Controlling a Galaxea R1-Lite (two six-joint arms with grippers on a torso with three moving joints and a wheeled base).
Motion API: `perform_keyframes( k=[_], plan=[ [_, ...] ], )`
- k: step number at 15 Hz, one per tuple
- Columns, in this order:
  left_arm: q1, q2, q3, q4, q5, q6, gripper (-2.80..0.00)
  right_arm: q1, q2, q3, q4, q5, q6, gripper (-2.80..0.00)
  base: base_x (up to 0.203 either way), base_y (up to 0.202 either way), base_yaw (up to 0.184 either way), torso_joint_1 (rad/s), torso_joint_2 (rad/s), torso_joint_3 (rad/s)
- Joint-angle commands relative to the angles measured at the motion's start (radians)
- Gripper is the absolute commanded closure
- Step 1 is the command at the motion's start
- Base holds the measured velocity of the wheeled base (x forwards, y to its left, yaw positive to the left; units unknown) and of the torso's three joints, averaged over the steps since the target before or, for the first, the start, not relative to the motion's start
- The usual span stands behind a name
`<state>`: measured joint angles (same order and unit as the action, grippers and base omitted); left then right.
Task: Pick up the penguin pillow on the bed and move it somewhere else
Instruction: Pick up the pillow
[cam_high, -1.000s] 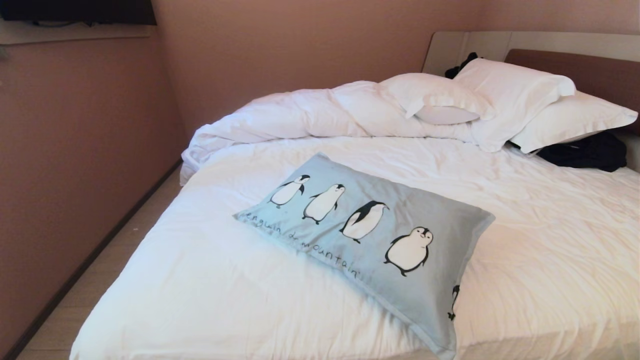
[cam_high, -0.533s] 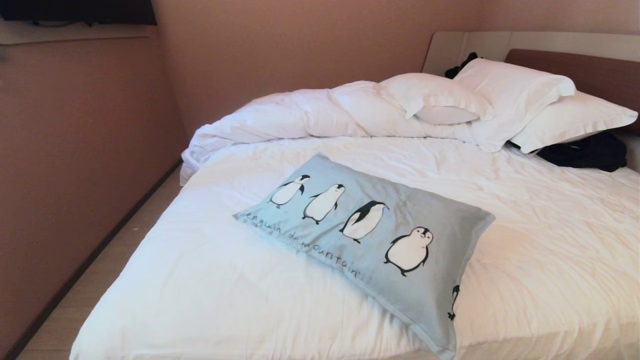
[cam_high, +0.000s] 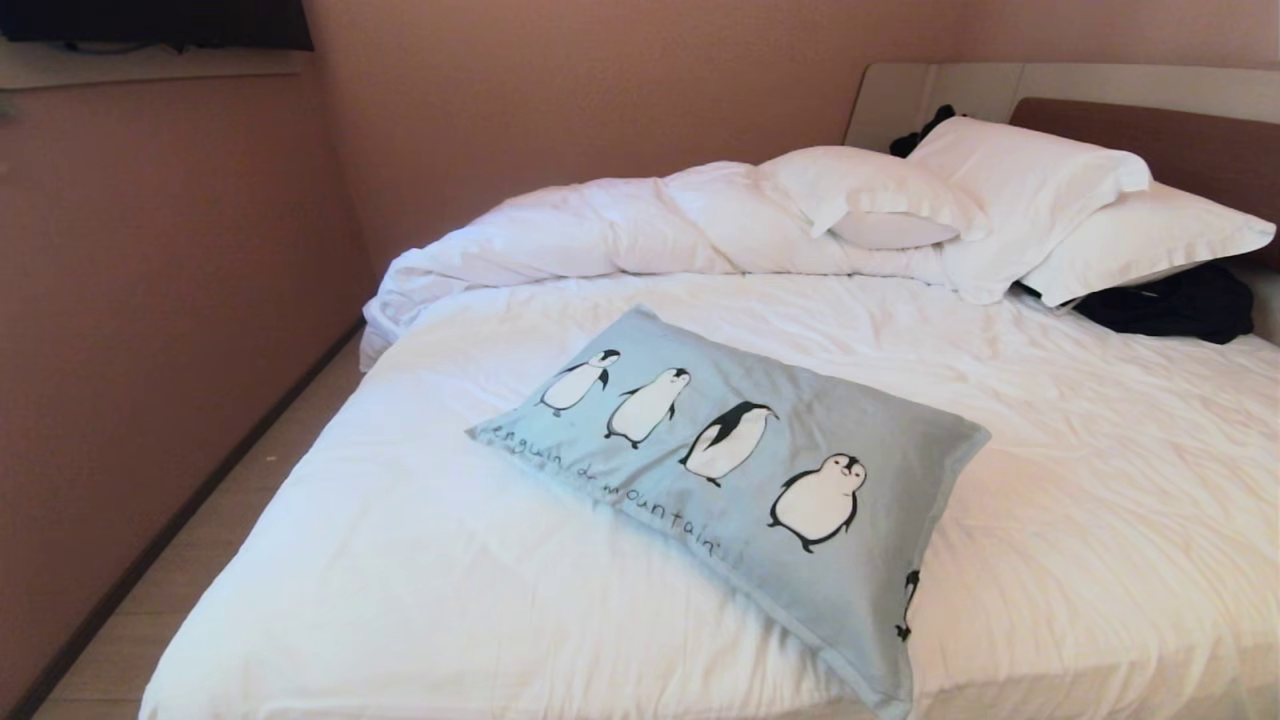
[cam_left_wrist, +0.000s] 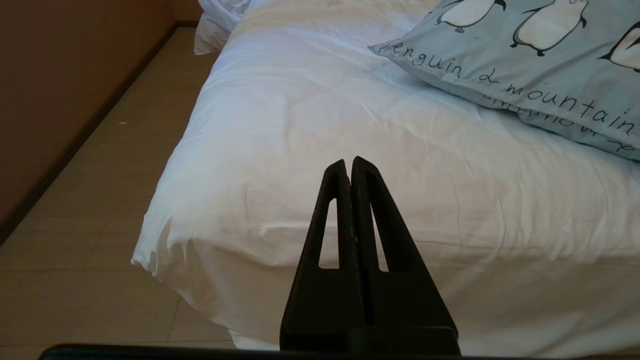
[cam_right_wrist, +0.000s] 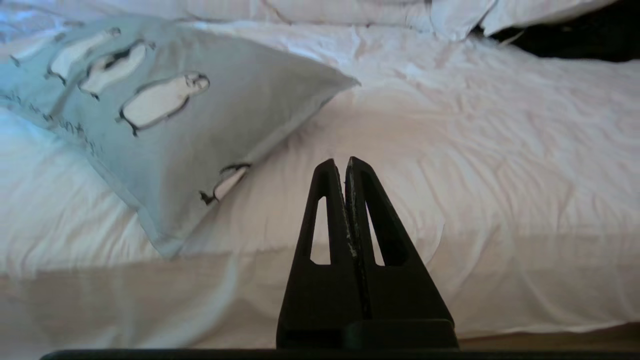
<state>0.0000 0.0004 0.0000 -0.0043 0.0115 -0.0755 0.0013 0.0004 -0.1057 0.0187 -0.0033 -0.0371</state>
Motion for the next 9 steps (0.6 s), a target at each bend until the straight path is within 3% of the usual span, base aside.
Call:
perform_keyframes(
  k=[1,5,9],
  plan=[
    [0.0,0.0,0.003,0.0,0.001,-0.001,0.0,0.0,0.001,-0.069,0.077,0.001,-0.002,0.0,0.0,0.0,0.0,0.0,0.0,0.0],
    [0.0,0.0,0.003,0.0,0.001,-0.001,0.0,0.0,0.127,-0.161,0.095,0.028,-0.005,0.0,0.0,0.0,0.0,0.0,0.0,0.0],
    [0.0,0.0,0.003,0.0,0.001,-0.001,0.0,0.02,0.519,-0.258,0.002,0.064,-0.002,0.0,0.0,0.0,0.0,0.0,0.0,0.0]
  ],
)
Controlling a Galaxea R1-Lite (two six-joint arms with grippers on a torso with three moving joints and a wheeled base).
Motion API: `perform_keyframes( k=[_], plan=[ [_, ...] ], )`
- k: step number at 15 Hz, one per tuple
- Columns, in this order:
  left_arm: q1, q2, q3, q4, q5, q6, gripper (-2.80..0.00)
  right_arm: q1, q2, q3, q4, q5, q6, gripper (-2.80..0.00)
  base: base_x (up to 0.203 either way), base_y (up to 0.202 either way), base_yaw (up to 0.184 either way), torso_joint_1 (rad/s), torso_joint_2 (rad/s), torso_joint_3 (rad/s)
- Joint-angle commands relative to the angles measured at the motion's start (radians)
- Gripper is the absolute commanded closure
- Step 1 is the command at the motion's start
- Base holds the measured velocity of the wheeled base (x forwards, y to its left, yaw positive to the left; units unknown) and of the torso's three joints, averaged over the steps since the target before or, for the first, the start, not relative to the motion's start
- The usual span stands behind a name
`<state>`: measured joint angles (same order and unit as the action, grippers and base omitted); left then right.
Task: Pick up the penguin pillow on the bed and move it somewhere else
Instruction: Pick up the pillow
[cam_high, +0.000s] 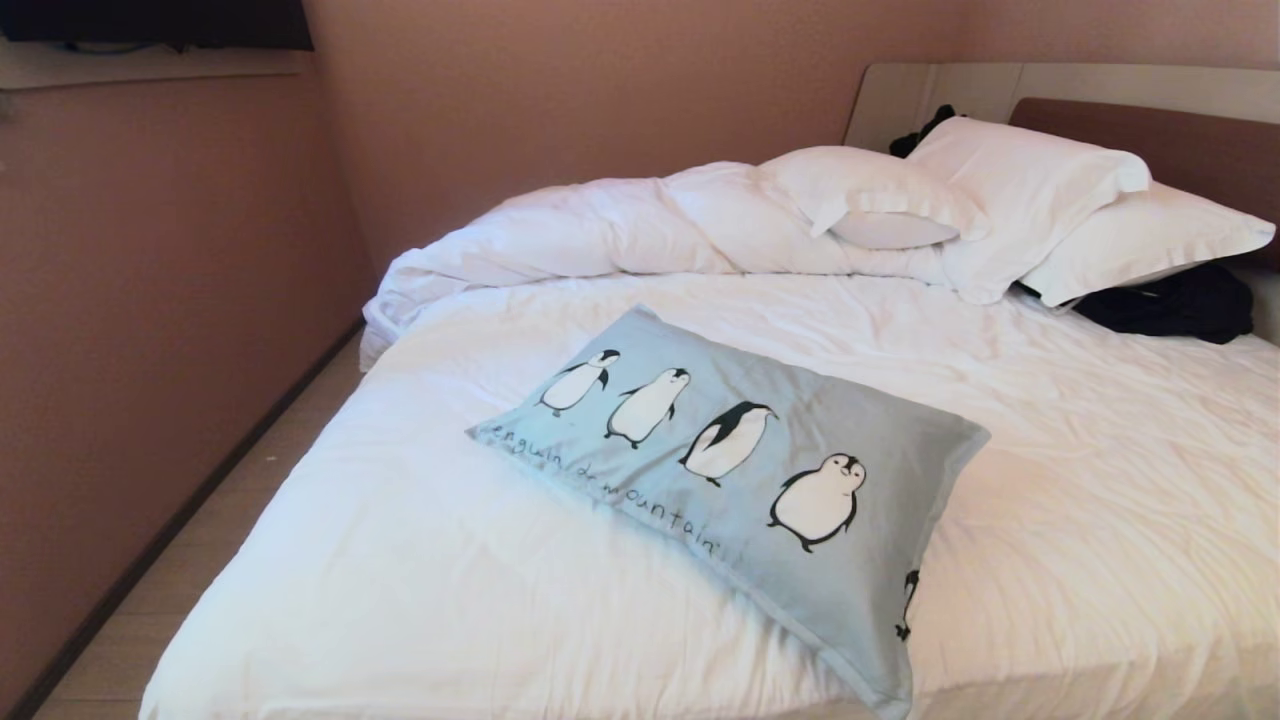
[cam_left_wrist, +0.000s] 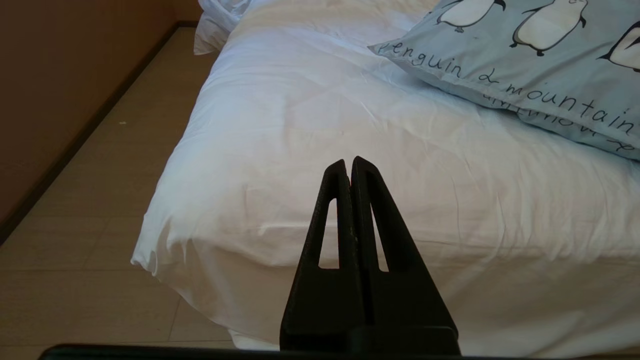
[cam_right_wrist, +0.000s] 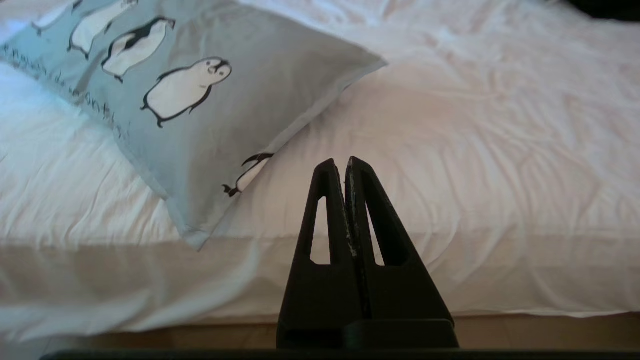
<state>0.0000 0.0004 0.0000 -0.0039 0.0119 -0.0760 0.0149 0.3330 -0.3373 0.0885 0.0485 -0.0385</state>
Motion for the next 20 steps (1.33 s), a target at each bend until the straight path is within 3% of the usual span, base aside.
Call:
perform_keyframes(
  k=[1,8,12,20],
  plan=[
    [0.0,0.0,0.003,-0.001,0.0,-0.001,0.0,0.012,0.287,-0.056,-0.099,0.021,0.0,0.0,0.0,0.0,0.0,0.0,0.0,0.0],
    [0.0,0.0,0.003,-0.001,0.0,-0.001,0.0,0.03,0.908,-0.389,-0.167,0.123,0.004,0.0,0.0,0.0,0.0,0.0,0.0,0.0],
    [0.0,0.0,0.003,-0.001,0.0,-0.001,0.0,0.06,1.197,-0.637,-0.17,0.141,0.014,0.0,0.0,0.0,0.0,0.0,0.0,0.0],
    [0.0,0.0,0.003,-0.001,0.0,-0.001,0.0,0.191,1.528,-0.967,-0.174,0.152,0.009,0.0,0.0,0.0,0.0,0.0,0.0,0.0]
  ],
)
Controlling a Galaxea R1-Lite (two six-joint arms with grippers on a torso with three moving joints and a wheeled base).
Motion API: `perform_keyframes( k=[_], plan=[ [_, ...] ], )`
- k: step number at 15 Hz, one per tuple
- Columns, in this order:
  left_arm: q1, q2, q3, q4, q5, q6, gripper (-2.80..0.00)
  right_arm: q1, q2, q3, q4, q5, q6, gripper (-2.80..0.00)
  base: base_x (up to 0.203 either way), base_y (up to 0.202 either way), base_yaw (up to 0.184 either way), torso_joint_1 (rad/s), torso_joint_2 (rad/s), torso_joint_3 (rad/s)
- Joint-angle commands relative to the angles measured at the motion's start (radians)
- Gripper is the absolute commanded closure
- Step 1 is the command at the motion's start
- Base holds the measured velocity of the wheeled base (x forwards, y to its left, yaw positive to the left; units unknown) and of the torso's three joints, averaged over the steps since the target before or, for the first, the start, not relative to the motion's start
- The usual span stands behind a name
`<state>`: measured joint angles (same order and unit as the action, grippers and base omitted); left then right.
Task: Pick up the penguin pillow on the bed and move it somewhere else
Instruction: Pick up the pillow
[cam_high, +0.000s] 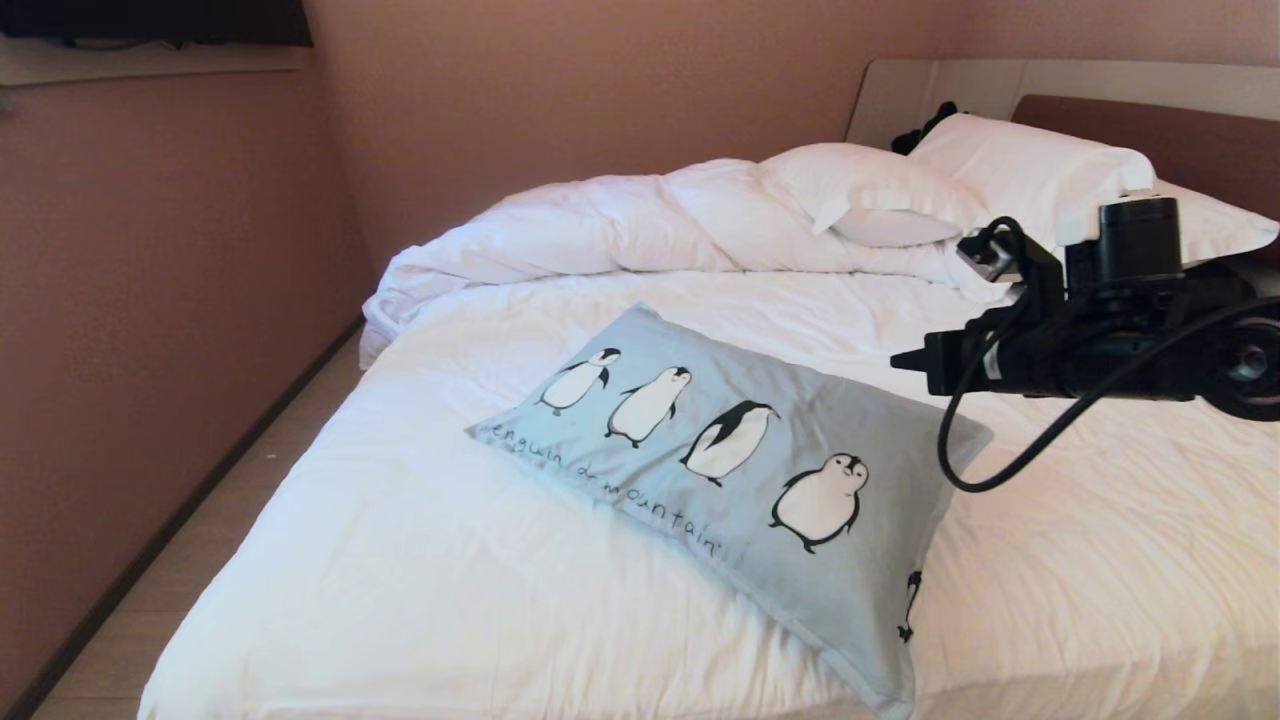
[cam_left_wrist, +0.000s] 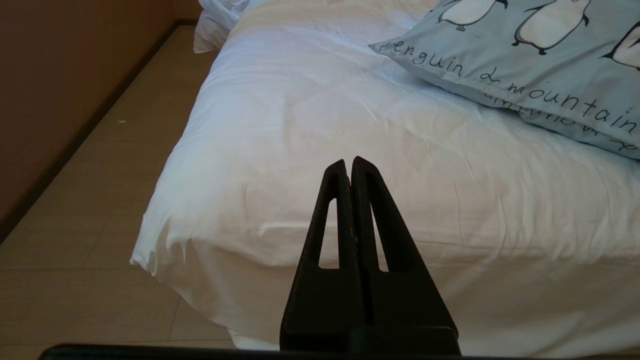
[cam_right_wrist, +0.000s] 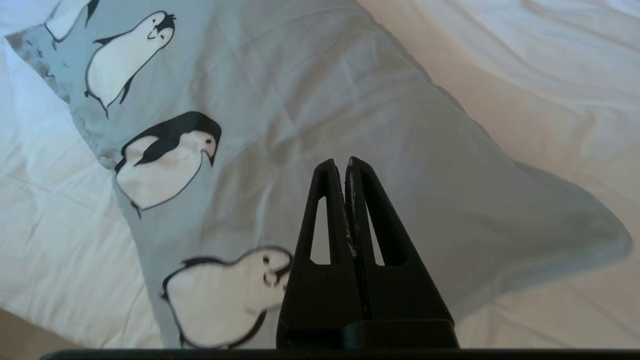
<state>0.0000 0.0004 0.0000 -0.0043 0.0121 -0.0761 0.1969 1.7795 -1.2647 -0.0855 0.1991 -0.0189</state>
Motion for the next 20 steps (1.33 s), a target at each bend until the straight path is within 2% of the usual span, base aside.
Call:
perform_keyframes(
  k=[1,5,7,10,13,14,18,20],
  plan=[
    [0.0,0.0,0.003,0.0,0.0,-0.001,0.0,0.013,0.103,-0.062,0.0,0.002,-0.026,0.0,0.0,0.0,0.0,0.0,0.0,0.0],
    [0.0,0.0,0.003,0.0,0.0,-0.001,0.0,0.023,0.143,-0.026,-0.006,0.0,-0.132,0.0,0.0,0.0,0.0,0.0,0.0,0.0],
    [0.0,0.0,0.003,0.0,0.0,-0.001,0.0,0.025,0.148,0.025,-0.082,-0.004,-0.205,0.0,0.0,0.0,0.0,0.0,0.0,0.0],
    [0.0,0.0,0.003,0.0,0.0,-0.001,0.0,0.035,0.168,0.069,-0.186,-0.009,-0.215,0.0,0.0,0.0,0.0,0.0,0.0,0.0],
    [0.0,0.0,0.003,0.0,0.0,-0.001,0.0,0.048,0.145,0.099,-0.202,-0.012,-0.216,0.0,0.0,0.0,0.0,0.0,0.0,0.0],
    [0.0,0.0,0.003,0.0,0.0,-0.001,0.0,0.049,0.143,0.102,-0.204,-0.012,-0.216,-2.8,0.0,0.0,0.0,0.0,0.0,0.0],
    [0.0,0.0,0.003,0.0,0.0,-0.001,0.0,0.08,0.101,0.15,-0.206,-0.01,-0.232,-2.8,0.0,0.0,0.0,0.0,0.0,0.0],
    [0.0,0.0,0.003,0.0,0.0,-0.001,0.0,0.086,0.11,0.157,-0.204,-0.009,-0.265,-2.8,0.0,0.0,0.0,0.0,0.0,0.0]
  ],
)
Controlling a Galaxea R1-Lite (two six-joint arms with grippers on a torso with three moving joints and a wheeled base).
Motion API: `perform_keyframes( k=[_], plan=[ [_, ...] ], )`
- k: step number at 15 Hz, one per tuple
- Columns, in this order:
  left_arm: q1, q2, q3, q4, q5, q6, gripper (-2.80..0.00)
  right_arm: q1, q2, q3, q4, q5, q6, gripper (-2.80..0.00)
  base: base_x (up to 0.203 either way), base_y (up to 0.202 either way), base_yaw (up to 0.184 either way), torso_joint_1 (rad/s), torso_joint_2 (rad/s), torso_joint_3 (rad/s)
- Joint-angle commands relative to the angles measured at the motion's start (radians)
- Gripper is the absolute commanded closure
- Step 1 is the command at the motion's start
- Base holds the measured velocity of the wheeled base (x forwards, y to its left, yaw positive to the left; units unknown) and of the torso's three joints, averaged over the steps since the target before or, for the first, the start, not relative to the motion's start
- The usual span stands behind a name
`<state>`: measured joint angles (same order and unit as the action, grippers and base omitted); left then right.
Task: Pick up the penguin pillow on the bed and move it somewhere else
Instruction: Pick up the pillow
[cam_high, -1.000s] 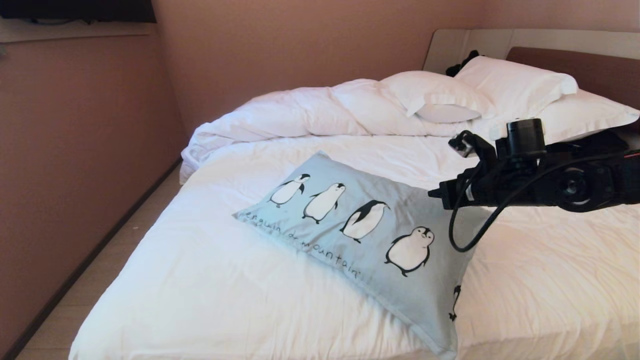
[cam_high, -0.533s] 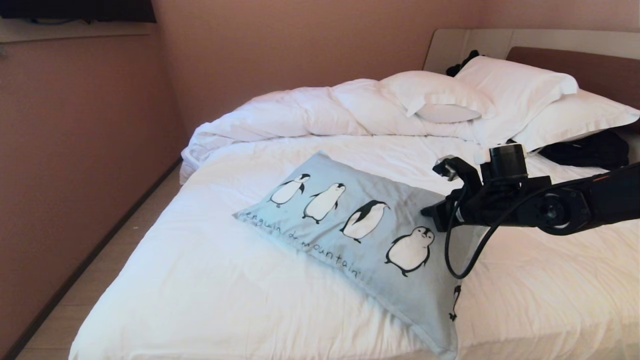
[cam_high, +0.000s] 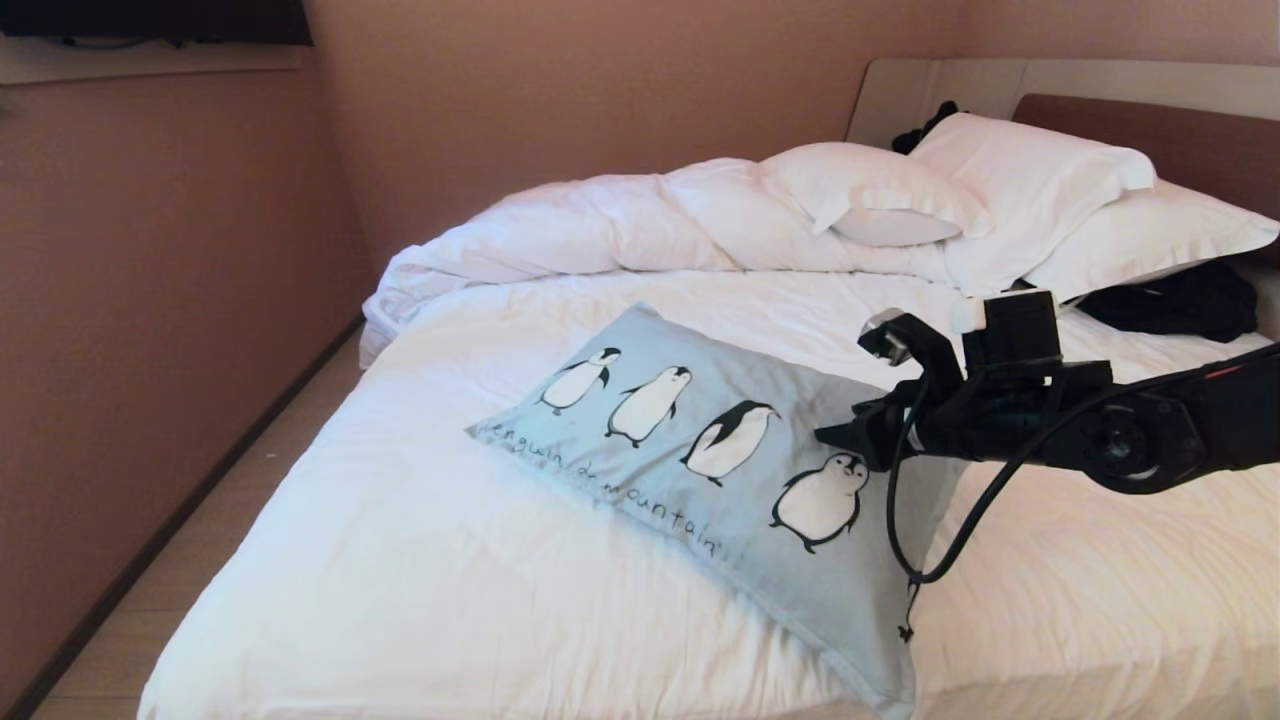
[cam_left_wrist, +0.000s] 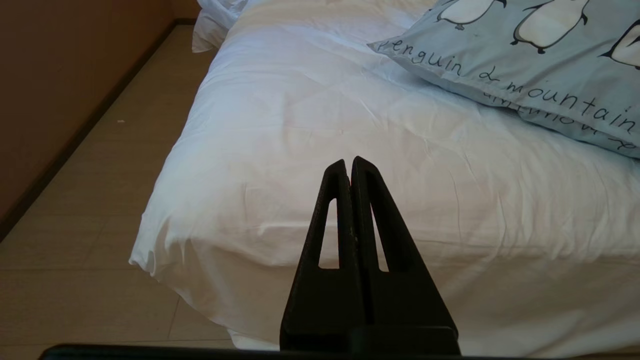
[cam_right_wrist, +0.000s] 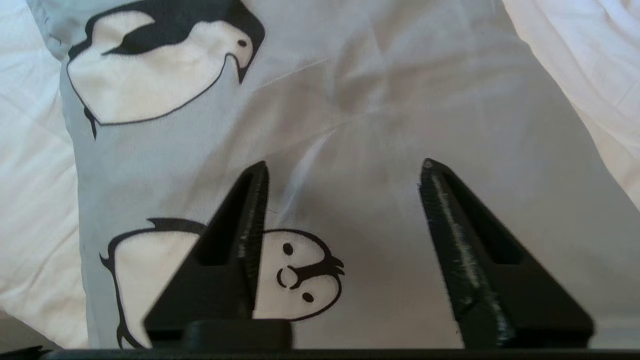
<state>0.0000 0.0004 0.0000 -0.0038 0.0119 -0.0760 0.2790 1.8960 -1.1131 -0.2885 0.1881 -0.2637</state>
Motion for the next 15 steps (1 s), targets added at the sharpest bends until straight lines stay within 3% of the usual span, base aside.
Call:
perform_keyframes(
  k=[1,4,10,15],
  plan=[
    [0.0,0.0,0.003,-0.001,0.0,-0.001,0.0,0.003,-0.003,0.015,-0.003,0.008,-0.026,-2.8,0.0,0.0,0.0,0.0,0.0,0.0],
    [0.0,0.0,0.003,-0.001,0.0,-0.001,0.0,0.004,0.021,0.016,-0.004,0.01,-0.045,-2.8,0.0,0.0,0.0,0.0,0.0,0.0],
    [0.0,0.0,0.003,-0.001,0.0,-0.001,0.0,0.0,0.258,-0.04,-0.033,-0.001,-0.087,-2.8,0.0,0.0,0.0,0.0,0.0,0.0],
    [0.0,0.0,0.003,-0.001,0.0,-0.001,0.0,-0.007,0.301,-0.056,-0.034,-0.001,-0.1,-2.8,0.0,0.0,0.0,0.0,0.0,0.0]
  ],
)
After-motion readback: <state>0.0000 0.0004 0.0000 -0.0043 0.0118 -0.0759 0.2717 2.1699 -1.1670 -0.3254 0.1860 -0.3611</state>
